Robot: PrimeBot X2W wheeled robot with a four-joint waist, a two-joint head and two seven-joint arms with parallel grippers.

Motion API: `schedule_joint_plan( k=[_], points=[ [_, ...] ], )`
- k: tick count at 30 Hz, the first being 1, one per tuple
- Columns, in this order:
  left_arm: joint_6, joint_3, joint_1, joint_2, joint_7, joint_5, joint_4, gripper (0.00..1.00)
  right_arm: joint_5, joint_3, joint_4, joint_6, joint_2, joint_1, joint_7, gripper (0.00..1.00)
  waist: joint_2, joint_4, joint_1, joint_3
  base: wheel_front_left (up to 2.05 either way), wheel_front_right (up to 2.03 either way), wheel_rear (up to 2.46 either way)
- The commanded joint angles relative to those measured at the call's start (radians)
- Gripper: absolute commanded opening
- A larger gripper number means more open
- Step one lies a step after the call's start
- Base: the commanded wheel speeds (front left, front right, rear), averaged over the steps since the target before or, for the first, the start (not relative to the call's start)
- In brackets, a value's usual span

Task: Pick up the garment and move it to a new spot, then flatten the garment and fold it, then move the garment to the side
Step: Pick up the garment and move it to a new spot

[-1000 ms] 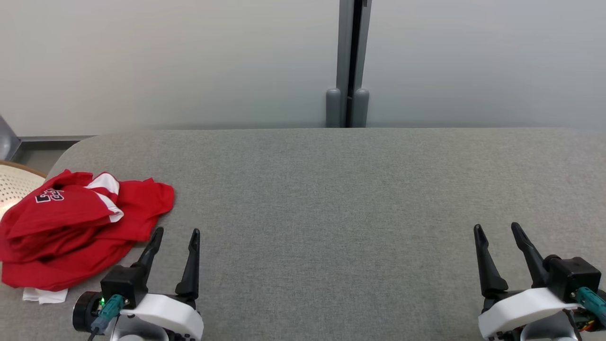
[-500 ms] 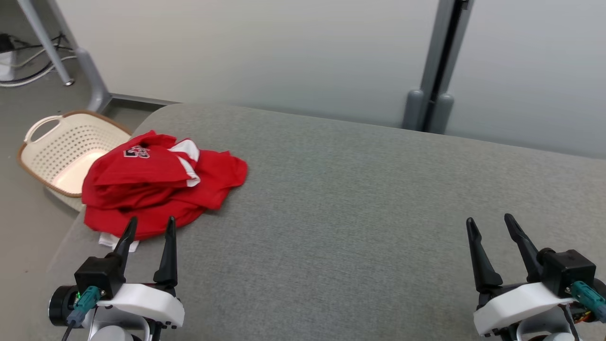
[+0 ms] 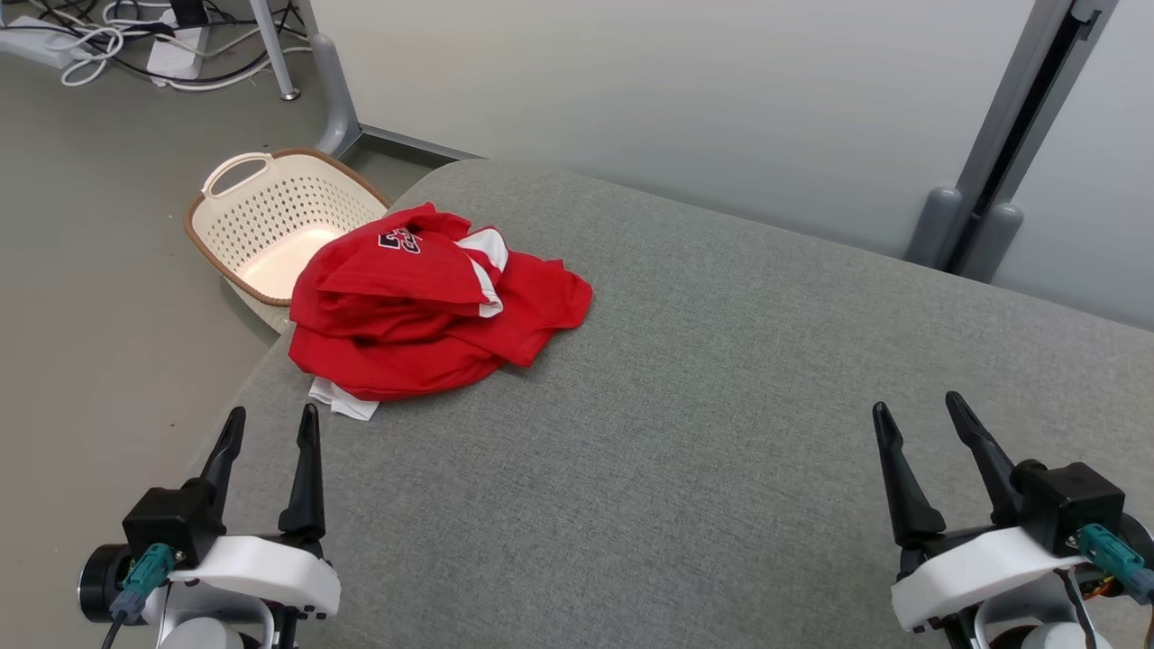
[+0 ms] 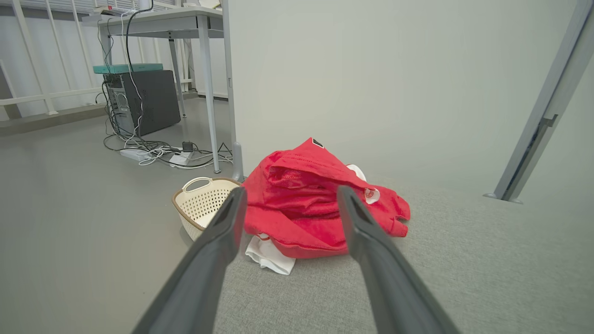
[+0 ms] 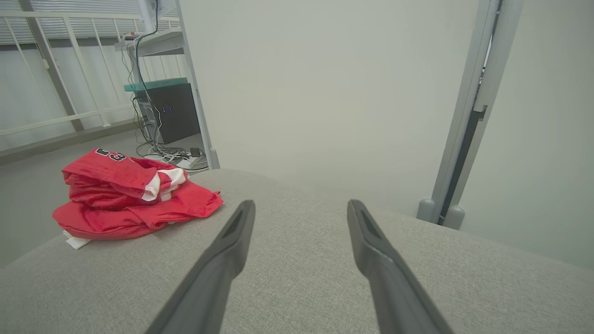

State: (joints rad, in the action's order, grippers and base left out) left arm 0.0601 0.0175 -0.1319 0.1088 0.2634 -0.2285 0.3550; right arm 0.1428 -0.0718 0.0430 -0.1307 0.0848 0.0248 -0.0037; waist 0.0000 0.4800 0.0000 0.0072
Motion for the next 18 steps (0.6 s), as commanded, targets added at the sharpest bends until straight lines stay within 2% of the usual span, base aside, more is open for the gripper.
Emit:
schedule_joint_plan(
  k=[1,13,18],
  points=[
    [-0.006,-0.004,-0.016,0.001,0.002,-0.002,-0.002,1.0,-0.003,0.003,-0.004,0.0,0.001,0.01,0.002,1.0,0.0,0.005,0.0,0.005,0.0,0.0,0.0],
    [0.003,-0.019,-0.087,-0.012,0.002,-0.035,0.053,1.0,-0.008,-0.004,-0.027,0.0,0.015,0.043,0.021,1.0,0.0,-0.02,0.0,0.074,0.0,0.0,0.0],
    [0.021,-0.018,-0.22,-0.009,-0.002,-0.062,0.174,1.0,-0.018,-0.017,-0.065,0.0,0.035,0.087,0.059,1.0,0.0,-0.063,0.0,0.178,0.0,0.0,0.0]
  ],
)
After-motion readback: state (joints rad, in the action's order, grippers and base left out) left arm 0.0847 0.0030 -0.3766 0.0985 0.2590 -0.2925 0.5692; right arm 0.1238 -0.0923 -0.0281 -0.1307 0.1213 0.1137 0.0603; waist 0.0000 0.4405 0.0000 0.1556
